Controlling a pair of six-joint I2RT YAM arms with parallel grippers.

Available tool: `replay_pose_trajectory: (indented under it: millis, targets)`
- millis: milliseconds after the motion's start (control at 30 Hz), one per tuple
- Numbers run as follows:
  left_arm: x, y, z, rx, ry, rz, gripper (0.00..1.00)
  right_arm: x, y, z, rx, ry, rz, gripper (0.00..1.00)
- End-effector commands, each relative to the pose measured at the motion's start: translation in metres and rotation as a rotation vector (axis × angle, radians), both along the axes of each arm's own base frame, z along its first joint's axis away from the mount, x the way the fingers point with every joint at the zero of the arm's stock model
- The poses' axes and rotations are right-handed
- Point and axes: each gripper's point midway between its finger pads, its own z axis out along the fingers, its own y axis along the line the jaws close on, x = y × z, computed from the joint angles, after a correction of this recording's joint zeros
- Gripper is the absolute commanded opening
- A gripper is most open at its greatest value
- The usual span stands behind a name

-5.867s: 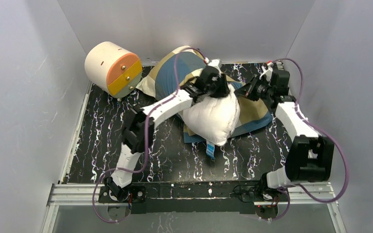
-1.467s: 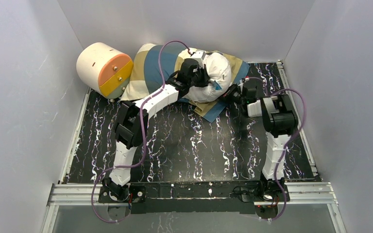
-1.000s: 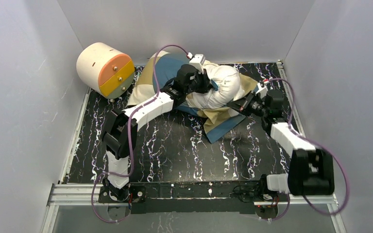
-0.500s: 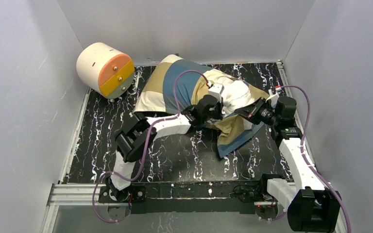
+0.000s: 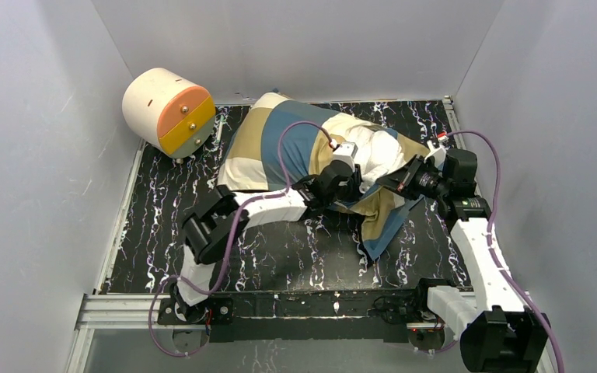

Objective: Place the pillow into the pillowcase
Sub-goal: Stuff the pillow into the pillowcase.

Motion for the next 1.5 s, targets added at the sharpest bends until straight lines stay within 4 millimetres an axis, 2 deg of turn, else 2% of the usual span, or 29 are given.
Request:
replay_pose_trajectory:
  millis: [0, 67, 100, 200, 300, 400, 467, 633, 700, 733, 767, 800, 867, 933, 967, 1033, 1067, 1100, 1167, 1233, 1300, 1367, 1400, 1467]
  targets:
    - [-0.055, 0.084, -0.033, 0.335, 0.276, -0.032, 0.35, -0.005, -0.007, 0.056, -0.100, -0.271, 0.001, 0.01]
    - [-0.052, 0.087, 0.015, 0.258, 0.265, -0.039, 0.51, -0.003, -0.008, 0.045, -0.109, -0.259, -0.004, 0.01]
    - [-0.051, 0.088, 0.037, 0.211, 0.251, -0.038, 0.56, -0.002, -0.008, 0.040, -0.112, -0.250, -0.001, 0.01]
    - [-0.049, 0.090, 0.091, 0.107, 0.200, -0.044, 0.61, 0.003, -0.008, 0.031, -0.117, -0.233, 0.009, 0.01]
    - [-0.042, 0.086, 0.129, 0.025, 0.159, -0.051, 0.60, 0.004, -0.008, 0.030, -0.130, -0.237, 0.016, 0.01]
    - [-0.029, 0.063, 0.161, -0.070, 0.118, -0.105, 0.52, 0.002, -0.007, 0.030, -0.142, -0.243, 0.037, 0.01]
    - [-0.018, 0.045, 0.173, -0.091, 0.092, -0.145, 0.47, 0.002, -0.008, 0.030, -0.155, -0.243, 0.038, 0.01]
    - [0.007, 0.002, 0.173, -0.120, 0.071, -0.211, 0.45, 0.000, -0.011, 0.030, -0.180, -0.255, 0.033, 0.01]
    - [0.009, -0.020, 0.161, -0.161, 0.100, -0.260, 0.40, 0.001, -0.012, 0.029, -0.184, -0.253, 0.026, 0.01]
    - [0.008, -0.030, 0.148, -0.168, 0.117, -0.285, 0.37, 0.003, -0.014, 0.028, -0.190, -0.250, 0.017, 0.01]
    - [0.005, -0.038, 0.125, -0.139, 0.136, -0.300, 0.32, 0.005, -0.016, 0.026, -0.200, -0.245, 0.000, 0.01]
    - [-0.002, -0.038, 0.089, -0.070, 0.178, -0.300, 0.25, 0.009, -0.020, 0.026, -0.213, -0.247, -0.025, 0.01]
    - [-0.022, -0.017, 0.005, 0.117, 0.284, -0.267, 0.18, 0.022, -0.025, 0.033, -0.230, -0.301, -0.064, 0.01]
    - [-0.042, 0.014, -0.065, 0.219, 0.351, -0.184, 0.13, 0.043, -0.033, 0.036, -0.251, -0.315, -0.125, 0.01]
    - [-0.061, 0.035, -0.108, 0.262, 0.411, -0.157, 0.11, 0.052, -0.033, 0.042, -0.244, -0.310, -0.128, 0.01]
    - [-0.086, 0.058, -0.163, 0.409, 0.477, -0.149, 0.10, 0.058, -0.021, 0.072, -0.194, -0.340, -0.069, 0.01]
    - [-0.092, 0.068, -0.180, 0.487, 0.496, -0.148, 0.10, 0.056, -0.015, 0.090, -0.160, -0.361, -0.040, 0.01]
    - [-0.094, 0.077, -0.194, 0.537, 0.506, -0.133, 0.10, 0.050, -0.008, 0.115, -0.121, -0.407, -0.003, 0.01]
    - [-0.096, 0.083, -0.209, 0.534, 0.508, -0.115, 0.10, 0.033, 0.005, 0.147, -0.071, -0.482, 0.087, 0.01]
    - [-0.092, 0.078, -0.217, 0.499, 0.493, -0.089, 0.10, 0.012, 0.017, 0.170, -0.029, -0.545, 0.193, 0.01]
    - [-0.091, 0.071, -0.228, 0.503, 0.509, -0.085, 0.12, -0.019, 0.031, 0.184, 0.030, -0.605, 0.359, 0.01]
    - [-0.094, 0.068, -0.236, 0.469, 0.554, -0.040, 0.13, -0.048, 0.039, 0.182, 0.061, -0.655, 0.509, 0.01]
    - [-0.095, 0.065, -0.233, 0.429, 0.562, -0.023, 0.13, -0.053, 0.038, 0.171, 0.057, -0.617, 0.503, 0.01]
    - [-0.094, 0.060, -0.208, 0.360, 0.540, -0.011, 0.13, -0.045, 0.028, 0.139, -0.036, -0.520, 0.381, 0.01]
